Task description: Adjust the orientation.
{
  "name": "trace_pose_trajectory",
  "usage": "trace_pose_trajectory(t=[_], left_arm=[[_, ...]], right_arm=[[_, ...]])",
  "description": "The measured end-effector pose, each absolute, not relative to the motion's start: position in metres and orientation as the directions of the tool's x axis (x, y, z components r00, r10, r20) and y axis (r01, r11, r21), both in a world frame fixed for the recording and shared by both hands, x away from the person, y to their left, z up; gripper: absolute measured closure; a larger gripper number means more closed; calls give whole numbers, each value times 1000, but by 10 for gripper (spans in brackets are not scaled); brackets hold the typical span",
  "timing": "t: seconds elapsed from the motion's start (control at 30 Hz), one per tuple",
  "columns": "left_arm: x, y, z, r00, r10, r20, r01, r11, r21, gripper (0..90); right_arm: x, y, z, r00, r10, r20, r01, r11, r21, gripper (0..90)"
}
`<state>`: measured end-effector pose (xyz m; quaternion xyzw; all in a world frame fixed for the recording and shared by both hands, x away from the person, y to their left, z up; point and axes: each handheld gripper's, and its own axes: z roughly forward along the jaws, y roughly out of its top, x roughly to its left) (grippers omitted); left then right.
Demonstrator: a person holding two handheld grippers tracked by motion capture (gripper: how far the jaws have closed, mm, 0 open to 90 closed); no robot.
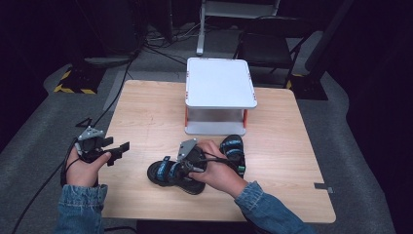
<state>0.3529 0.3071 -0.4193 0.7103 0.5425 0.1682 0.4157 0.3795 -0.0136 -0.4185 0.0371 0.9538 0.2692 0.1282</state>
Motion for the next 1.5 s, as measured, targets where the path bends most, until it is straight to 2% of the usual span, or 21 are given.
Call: trace_pose_trajectory(t=[0.03, 0.07, 0.13, 0.17, 0.23, 0.4, 0.57, 0.7, 0.9, 1.0, 1.07, 1.1, 1.13, 1.23, 1.5], left_arm=[[352, 309, -420, 352, 912, -212, 634, -66, 770, 284], [352, 309, -420, 352, 912, -212, 634, -66, 770, 284], [351, 311, -420, 346, 914, -212, 632, -60, 772, 284], [350, 312, -421, 344, 915, -212, 634, -60, 771, 284], [350, 313, -421, 343, 915, -212, 633, -58, 772, 284], [351, 310, -421, 345, 915, -210, 633, -62, 772, 285], [353, 307, -422, 350, 912, -213, 635, -64, 770, 284], [356, 305, -422, 358, 910, -208, 638, -76, 766, 284], [358, 301, -423, 363, 908, -210, 640, -79, 765, 284], [359, 300, -423, 365, 908, -205, 640, -85, 763, 284], [359, 300, -423, 365, 908, -205, 641, -85, 763, 284], [359, 300, -423, 361, 909, -207, 642, -81, 763, 284], [359, 300, -423, 361, 909, -207, 642, -81, 763, 284], [359, 299, -425, 361, 910, -204, 643, -84, 762, 284], [360, 296, -424, 364, 908, -207, 646, -86, 758, 284]], right_arm=[[384, -6, -426, -967, 134, -218, -2, 846, 533, 625], [384, -6, -426, -967, 134, -218, -2, 846, 533, 625], [385, -4, -429, -975, 135, -175, 16, 831, 556, 741], [384, -5, -429, -970, 156, -186, 26, 828, 560, 803], [384, -8, -429, -968, 174, -181, 40, 820, 571, 822], [381, -15, -426, -965, 210, -155, 72, 783, 618, 830], [376, -32, -407, -945, 280, -171, 94, 731, 676, 831], [372, -68, -378, -893, 411, -185, 137, 638, 758, 830], [371, -116, -356, -835, 520, -182, 181, 571, 801, 829], [369, -131, -352, -813, 553, -184, 193, 553, 811, 829], [366, -153, -350, -782, 597, -177, 210, 521, 827, 829], [363, -178, -349, -748, 645, -155, 234, 475, 848, 829], [363, -178, -349, -748, 645, -155, 234, 475, 848, 829], [360, -215, -351, -687, 715, -129, 271, 417, 867, 829], [364, -258, -356, -580, 805, -129, 335, 380, 862, 829]])
